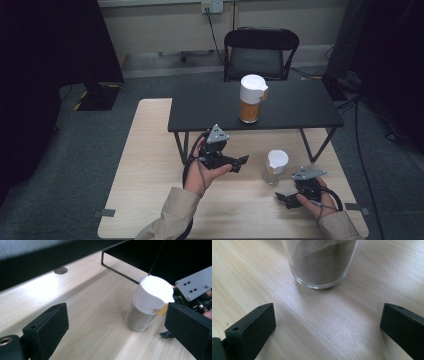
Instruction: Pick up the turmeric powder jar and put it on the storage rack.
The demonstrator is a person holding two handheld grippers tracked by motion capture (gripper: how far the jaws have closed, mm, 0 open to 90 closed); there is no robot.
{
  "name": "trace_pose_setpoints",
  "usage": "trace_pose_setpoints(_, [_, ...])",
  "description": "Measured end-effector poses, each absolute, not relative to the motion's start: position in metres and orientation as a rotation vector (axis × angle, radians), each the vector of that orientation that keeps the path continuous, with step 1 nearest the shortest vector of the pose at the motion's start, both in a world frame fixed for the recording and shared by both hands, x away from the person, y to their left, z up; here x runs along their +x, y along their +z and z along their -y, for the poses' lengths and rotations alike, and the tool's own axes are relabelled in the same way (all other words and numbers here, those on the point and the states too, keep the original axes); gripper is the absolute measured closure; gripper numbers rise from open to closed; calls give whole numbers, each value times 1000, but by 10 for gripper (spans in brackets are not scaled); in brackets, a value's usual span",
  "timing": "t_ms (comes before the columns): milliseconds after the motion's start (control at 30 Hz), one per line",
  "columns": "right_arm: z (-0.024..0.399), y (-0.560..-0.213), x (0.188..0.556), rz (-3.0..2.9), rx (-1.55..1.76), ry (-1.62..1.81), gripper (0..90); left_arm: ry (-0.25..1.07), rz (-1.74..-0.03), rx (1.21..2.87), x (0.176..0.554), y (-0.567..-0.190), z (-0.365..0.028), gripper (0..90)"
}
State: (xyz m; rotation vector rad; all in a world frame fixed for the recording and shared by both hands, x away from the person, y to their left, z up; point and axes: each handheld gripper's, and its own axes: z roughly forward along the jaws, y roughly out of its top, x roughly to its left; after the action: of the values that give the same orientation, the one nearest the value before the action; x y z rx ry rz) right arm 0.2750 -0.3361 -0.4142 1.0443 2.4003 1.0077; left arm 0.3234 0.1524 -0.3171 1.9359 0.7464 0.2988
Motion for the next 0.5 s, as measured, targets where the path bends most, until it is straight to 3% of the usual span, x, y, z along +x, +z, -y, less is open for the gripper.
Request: trace_pose_setpoints(500, [336,-414,275,-2400,1044,1008,0,271,-754,1938,325,-338,-157,42])
